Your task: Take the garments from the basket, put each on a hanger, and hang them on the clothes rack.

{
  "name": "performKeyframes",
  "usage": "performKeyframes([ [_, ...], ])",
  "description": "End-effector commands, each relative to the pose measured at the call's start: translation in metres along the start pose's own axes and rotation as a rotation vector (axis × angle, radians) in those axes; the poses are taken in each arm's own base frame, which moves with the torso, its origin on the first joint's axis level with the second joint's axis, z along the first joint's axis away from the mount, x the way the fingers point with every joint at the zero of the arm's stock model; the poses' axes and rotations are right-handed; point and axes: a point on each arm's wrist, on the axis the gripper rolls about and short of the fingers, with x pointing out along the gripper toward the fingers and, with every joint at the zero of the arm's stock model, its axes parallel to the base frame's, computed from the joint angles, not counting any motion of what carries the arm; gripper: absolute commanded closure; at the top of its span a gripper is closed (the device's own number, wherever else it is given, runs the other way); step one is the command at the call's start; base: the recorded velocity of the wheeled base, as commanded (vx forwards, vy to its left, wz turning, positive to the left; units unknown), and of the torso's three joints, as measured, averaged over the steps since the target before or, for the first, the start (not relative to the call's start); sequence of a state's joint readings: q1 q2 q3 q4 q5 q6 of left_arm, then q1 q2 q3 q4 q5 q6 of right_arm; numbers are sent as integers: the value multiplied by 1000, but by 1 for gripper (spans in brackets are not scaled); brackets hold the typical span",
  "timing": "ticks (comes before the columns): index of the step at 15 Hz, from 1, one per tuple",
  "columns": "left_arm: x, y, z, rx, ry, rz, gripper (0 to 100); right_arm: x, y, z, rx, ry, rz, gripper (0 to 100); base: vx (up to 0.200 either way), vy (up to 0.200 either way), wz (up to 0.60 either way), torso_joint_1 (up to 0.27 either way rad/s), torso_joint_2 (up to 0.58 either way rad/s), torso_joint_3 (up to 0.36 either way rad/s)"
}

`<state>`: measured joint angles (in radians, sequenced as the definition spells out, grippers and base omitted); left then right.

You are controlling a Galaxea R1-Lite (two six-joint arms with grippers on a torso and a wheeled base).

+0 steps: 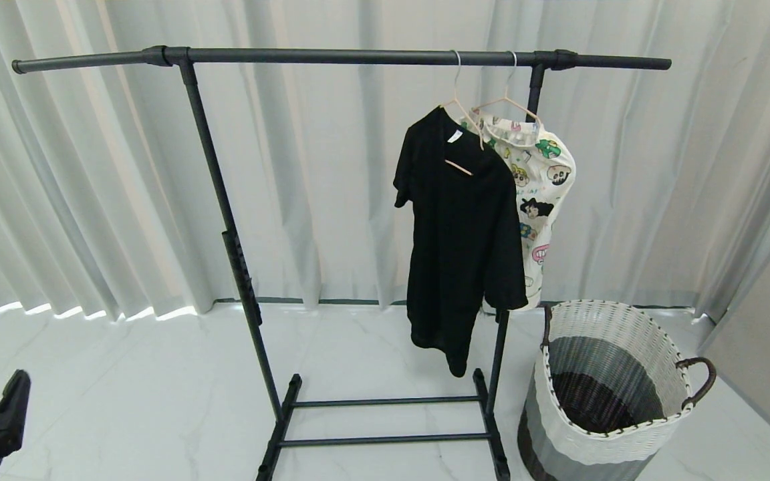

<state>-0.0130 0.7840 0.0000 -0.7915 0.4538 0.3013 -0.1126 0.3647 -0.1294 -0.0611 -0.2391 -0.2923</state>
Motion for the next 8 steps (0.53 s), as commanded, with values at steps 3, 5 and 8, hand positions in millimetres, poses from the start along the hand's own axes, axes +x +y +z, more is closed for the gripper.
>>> performKeyframes([
  [3, -53, 23, -23, -63, -75, 154, 0, -16, 8, -40, 166, -138, -54, 0, 0, 0, 0, 0, 0, 0],
  [5, -68, 25, -40, -66, -84, 152, 0, -16, 8, -40, 171, -133, -69, 0, 0, 0, 0, 0, 0, 0],
  [8, -84, 28, -54, -3, -140, 195, 0, -16, 7, -40, 181, -126, -89, 0, 0, 0, 0, 0, 0, 0],
])
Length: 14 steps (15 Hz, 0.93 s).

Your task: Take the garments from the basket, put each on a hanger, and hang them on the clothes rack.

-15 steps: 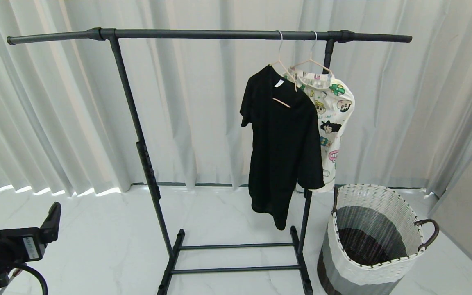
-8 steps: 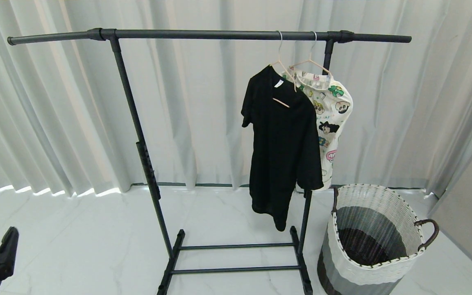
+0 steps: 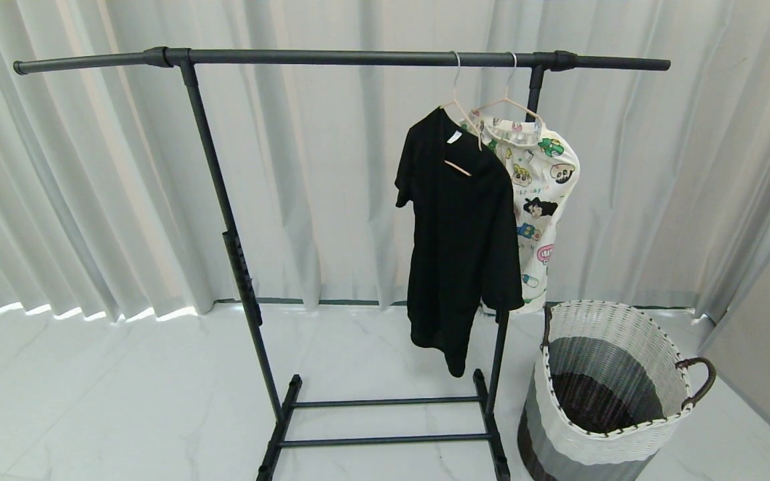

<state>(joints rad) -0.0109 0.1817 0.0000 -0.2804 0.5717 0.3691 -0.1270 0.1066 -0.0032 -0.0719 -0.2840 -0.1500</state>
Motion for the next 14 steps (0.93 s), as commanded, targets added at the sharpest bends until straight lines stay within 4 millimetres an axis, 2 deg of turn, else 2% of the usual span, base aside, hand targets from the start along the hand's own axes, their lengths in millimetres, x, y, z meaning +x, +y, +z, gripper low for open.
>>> performKeyframes([
  [1, -16, 7, -10, -25, -98, 59, 0, 0, 0, -1, 6, -5, -4, 0, 0, 0, 0, 0, 0, 0],
  [4, -15, 3, -17, 82, -30, 36, 0, 0, 0, -1, -44, -6, -3, 0, 0, 0, 0, 0, 0, 0],
  [7, -16, 5, -12, 36, -74, 48, 0, 0, 0, -1, -59, -8, -2, 0, 0, 0, 0, 0, 0, 0],
  [8, -15, 1, -18, 66, -53, -38, 0, -1, 0, -1, -59, -9, -3, 0, 0, 0, 0, 0, 0, 0],
  [10, -17, -7, -18, -18, -149, -392, 0, 0, 0, -1, -58, -8, -2, 0, 0, 0, 0, 0, 0, 0],
  [11, -18, -8, -18, -49, -153, -433, 0, 0, 0, -1, -58, -8, -3, 0, 0, 0, 0, 0, 0, 0],
  [13, -18, -10, -22, -326, -52, -478, 0, 0, 0, -1, -50, -8, -1, 0, 0, 0, 0, 0, 0, 0],
  [14, -18, -11, -26, -397, 4, -476, 0, 0, 0, -1, -41, -7, -1, 0, 0, 0, 0, 0, 0, 0],
])
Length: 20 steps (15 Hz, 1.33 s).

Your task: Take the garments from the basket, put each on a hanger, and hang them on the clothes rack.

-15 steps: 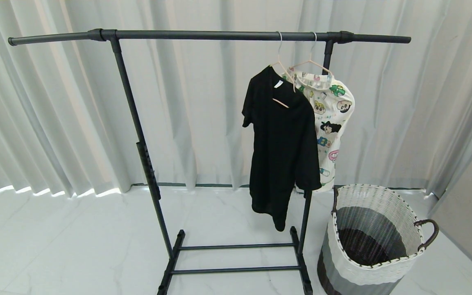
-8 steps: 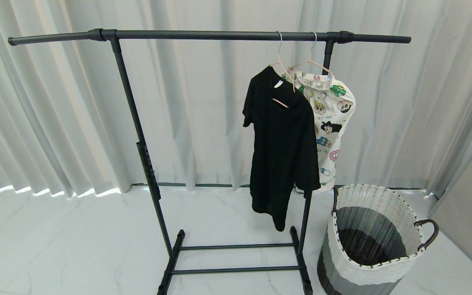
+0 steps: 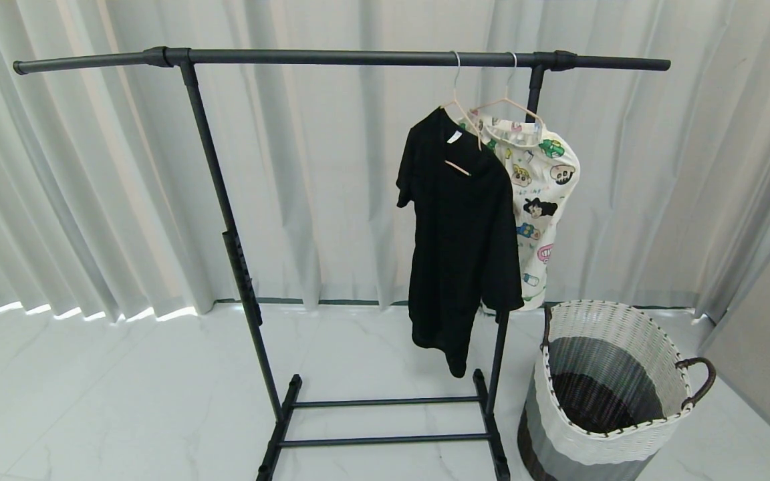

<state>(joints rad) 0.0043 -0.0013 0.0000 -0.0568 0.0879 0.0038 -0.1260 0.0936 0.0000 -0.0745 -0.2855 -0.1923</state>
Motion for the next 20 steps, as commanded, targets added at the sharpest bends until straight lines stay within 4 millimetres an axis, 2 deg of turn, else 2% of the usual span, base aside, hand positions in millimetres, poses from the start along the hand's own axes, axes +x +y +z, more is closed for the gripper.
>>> performKeyframes([
  [1, 0, 0, -4, -34, 43, 2, 0, 0, 0, 0, 11, 5, 1, 0, 0, 0, 0, 0, 0, 0],
  [4, 0, 0, -4, -32, 44, 4, 0, 1, -1, 0, 44, -5, 77, 0, 0, 0, 0, 0, 0, 0],
  [6, 0, 0, -4, -31, 44, 4, 0, 4, -2, 0, -44, -57, 319, 0, 0, 0, 0, 0, 0, 0],
  [7, 0, 0, -4, -31, 44, 2, 0, 5, -3, 0, -61, -81, 385, 0, 0, 0, 0, 0, 0, 0],
  [8, 0, 0, -4, -31, 44, 2, 0, 5, -4, 0, -50, -81, 380, 0, 0, 0, 0, 0, 0, 0],
  [10, 0, 0, -4, -32, 44, 2, 0, 6, -2, 0, -31, -16, 241, 0, 0, 0, 0, 0, 0, 0],
  [11, 0, 0, -4, -32, 44, 2, 0, 7, 1, 1, -21, 74, 44, 0, 0, 0, 0, 0, 0, 0],
  [12, 0, 0, -4, -31, 44, 2, 0, 5, 2, 1, -6, 64, -6, 0, 0, 0, 0, 0, 0, 0],
  [13, 0, 0, -4, -32, 44, 2, 0, 0, 1, 0, 29, 2, 10, 0, 0, 0, 0, 0, 0, 0],
  [16, 0, 0, -4, -32, 44, 2, 0, 0, 2, -1, 60, 14, 21, 0, 0, 0, 0, 0, 0, 0],
  [18, 0, 0, -4, -32, 44, 2, 0, 0, -1, -1, 56, -35, 170, 0, 0, 0, 0, 0, 0, 0],
  [20, 0, 0, -4, -32, 44, 2, 0, -6, -4, -4, 91, -94, 103, 0, 0, 0, 0, 0, 0, 0],
])
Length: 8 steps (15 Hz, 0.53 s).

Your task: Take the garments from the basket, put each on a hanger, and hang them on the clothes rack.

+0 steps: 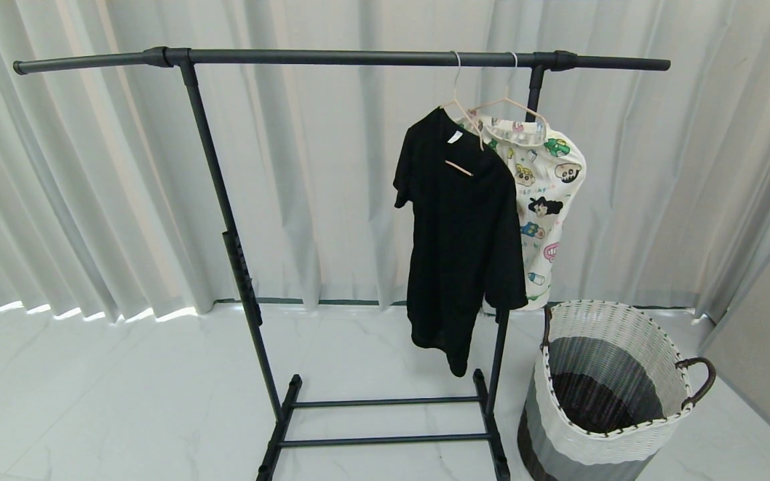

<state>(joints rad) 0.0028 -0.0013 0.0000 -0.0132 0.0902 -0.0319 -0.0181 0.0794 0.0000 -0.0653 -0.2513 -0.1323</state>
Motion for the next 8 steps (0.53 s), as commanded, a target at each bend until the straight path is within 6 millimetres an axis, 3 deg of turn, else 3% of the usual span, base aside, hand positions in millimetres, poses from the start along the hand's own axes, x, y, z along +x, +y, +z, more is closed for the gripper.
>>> performKeyframes([
  [1, 0, 0, 0, 0, 1, 1, 0, -6, -3, -2, 50, -68, -40, 0, 0, 0, 0, 0, 0, 0],
  [5, 0, 0, 0, 0, 1, 1, 0, -6, -3, -3, 67, -64, -40, 0, 0, 0, 0, 0, 0, 0],
  [8, 0, 0, 0, 0, 1, 1, 0, -6, -2, -6, 196, -34, -33, 0, 0, 0, 0, 0, 0, 0],
])
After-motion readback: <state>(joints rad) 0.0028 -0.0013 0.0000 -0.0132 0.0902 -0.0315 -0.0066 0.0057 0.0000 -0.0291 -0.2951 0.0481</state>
